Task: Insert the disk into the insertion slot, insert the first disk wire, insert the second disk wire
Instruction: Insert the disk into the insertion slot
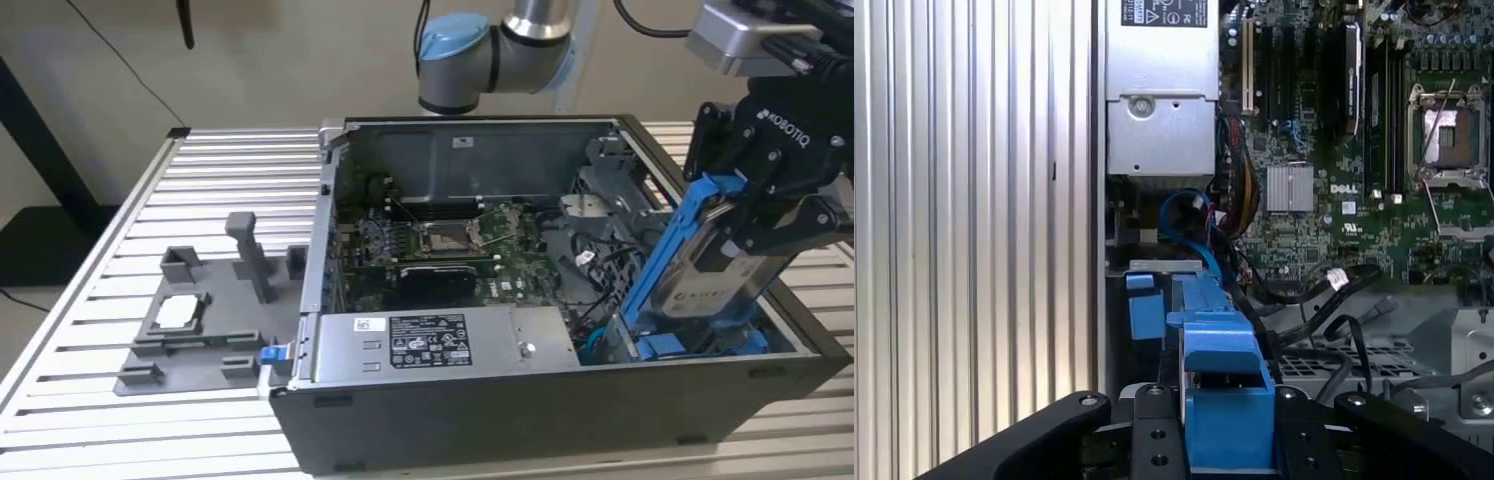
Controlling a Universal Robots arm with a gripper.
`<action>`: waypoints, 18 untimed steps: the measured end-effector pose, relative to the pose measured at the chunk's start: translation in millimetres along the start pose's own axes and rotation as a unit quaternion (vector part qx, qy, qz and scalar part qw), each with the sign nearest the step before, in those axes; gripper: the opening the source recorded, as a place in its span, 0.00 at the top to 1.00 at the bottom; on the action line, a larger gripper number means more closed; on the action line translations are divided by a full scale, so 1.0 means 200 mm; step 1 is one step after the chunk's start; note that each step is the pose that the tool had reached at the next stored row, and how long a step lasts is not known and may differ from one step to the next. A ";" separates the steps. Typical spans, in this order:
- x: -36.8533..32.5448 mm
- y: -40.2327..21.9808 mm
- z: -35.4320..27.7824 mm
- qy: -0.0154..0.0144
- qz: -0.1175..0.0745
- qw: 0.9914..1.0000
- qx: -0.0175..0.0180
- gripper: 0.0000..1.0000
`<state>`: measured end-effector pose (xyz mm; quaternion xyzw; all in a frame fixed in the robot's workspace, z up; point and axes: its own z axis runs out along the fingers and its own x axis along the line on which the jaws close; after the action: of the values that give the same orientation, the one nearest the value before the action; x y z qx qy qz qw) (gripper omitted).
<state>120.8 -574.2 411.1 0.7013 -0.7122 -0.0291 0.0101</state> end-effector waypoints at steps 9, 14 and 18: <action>0.002 -0.014 0.071 -0.002 0.001 1.000 0.000 0.68; 0.003 -0.017 0.117 -0.002 0.001 1.000 0.000 0.68; 0.004 -0.019 0.153 -0.002 0.001 1.000 0.000 0.68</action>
<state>123.0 -574.2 380.4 0.7008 -0.7127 -0.0304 0.0089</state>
